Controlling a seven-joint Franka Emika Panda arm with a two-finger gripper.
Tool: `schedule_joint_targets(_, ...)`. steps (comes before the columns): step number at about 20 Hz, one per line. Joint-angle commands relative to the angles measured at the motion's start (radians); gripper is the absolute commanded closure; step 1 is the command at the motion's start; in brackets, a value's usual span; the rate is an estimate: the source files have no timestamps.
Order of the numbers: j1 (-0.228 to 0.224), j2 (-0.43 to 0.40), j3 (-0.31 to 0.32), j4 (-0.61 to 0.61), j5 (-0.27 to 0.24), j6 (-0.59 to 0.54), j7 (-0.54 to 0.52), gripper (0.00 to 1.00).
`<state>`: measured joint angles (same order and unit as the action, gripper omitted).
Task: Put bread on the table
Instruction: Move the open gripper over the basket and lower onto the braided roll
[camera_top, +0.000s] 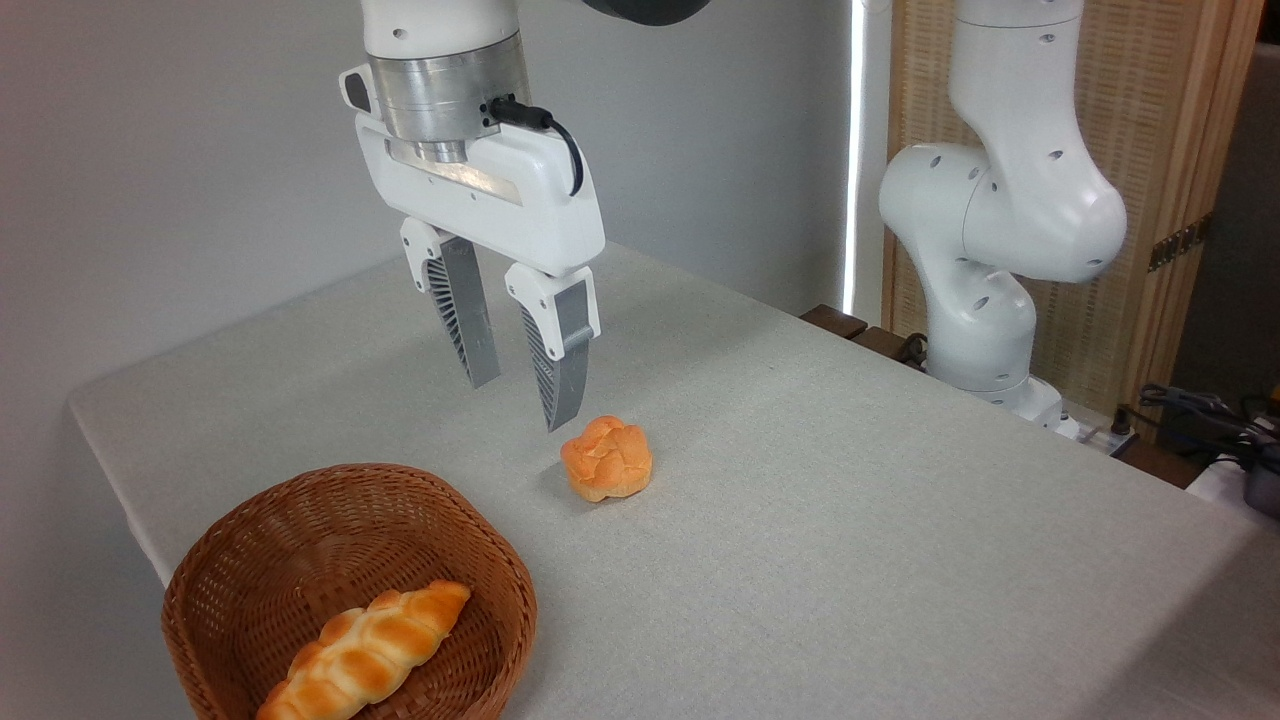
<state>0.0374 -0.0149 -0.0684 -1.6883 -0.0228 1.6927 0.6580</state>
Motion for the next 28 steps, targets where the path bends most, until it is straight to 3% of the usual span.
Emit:
schedule_joint_targets(1, -0.002, 0.006, 0.009, 0.012, -0.023, 0.022, -0.001, 0.00)
schedule_joint_targets(11, -0.002, 0.007, 0.004, 0.013, -0.023, 0.045, -0.003, 0.00)
schedule_joint_targets(16, -0.004, 0.018, 0.004, 0.010, -0.023, 0.111, -0.001, 0.00)
schedule_joint_targets(20, -0.005, 0.026, 0.002, -0.005, -0.023, 0.223, 0.003, 0.00)
schedule_joint_targets(23, -0.005, 0.047, 0.002, -0.060, -0.020, 0.433, 0.008, 0.00)
schedule_joint_targets(28, -0.005, 0.113, -0.010, -0.065, -0.003, 0.542, 0.014, 0.00)
